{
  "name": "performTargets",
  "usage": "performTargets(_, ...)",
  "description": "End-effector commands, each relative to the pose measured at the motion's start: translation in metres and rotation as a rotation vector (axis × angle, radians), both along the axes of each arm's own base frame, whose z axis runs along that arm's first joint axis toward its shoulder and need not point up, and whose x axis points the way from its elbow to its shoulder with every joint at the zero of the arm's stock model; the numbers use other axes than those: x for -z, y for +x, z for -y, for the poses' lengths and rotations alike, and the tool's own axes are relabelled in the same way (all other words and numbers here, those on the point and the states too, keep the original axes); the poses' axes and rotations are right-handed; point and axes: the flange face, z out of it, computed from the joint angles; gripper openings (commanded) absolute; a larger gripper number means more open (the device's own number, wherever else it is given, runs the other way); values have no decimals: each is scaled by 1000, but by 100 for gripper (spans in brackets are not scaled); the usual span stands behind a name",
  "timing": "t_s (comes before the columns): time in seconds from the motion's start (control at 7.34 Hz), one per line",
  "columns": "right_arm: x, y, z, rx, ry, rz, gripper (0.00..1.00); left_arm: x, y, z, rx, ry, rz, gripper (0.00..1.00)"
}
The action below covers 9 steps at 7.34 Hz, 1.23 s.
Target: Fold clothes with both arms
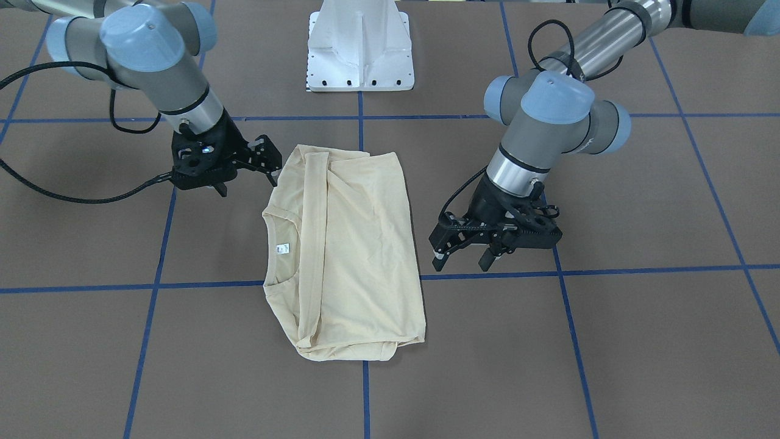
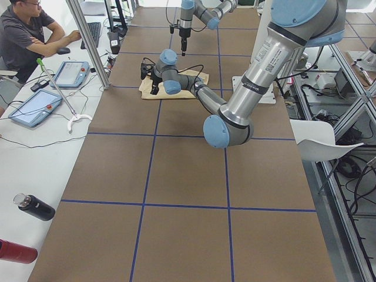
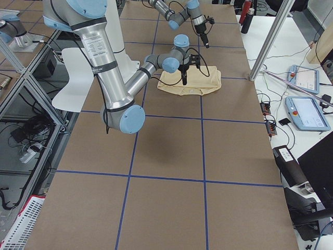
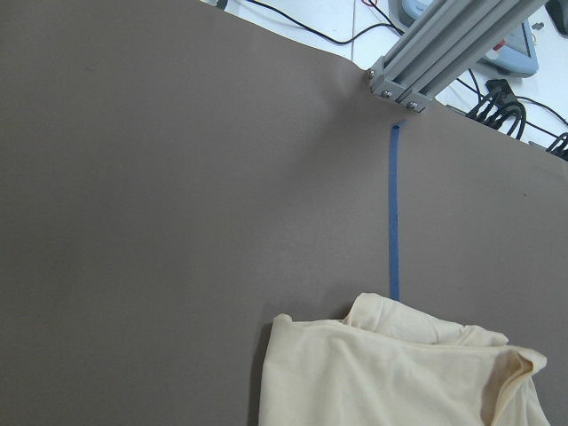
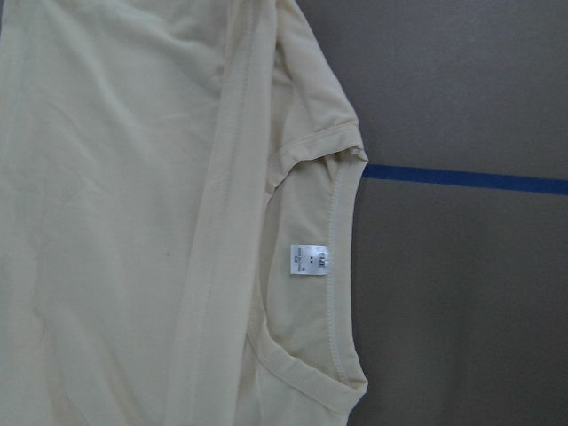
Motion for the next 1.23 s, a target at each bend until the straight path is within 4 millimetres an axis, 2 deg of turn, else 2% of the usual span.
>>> performTargets(0.0, 47, -75, -22, 17, 48, -114, 100, -6, -16, -18, -25, 0, 2, 100)
performTargets(0.14, 43, -100, -27, 32, 38, -158, 100, -9, -17, -19, -27, -3, 4, 100)
performTargets(0.41, 19, -131, -39, 81, 8, -206, 100, -9, -17, -19, -27, -3, 4, 100)
performTargets(0.68, 13, -145, -52, 122, -31, -235, 100, -11, -15, -19, -27, -2, 3, 100)
performTargets(0.95, 10, -156, -70, 166, -52, -232, 89, -13, -14, -19, -28, -2, 3, 100)
performTargets(1.09, 9, -164, -83, 187, -51, -235, 89, -13, -13, -18, -28, -3, 4, 100)
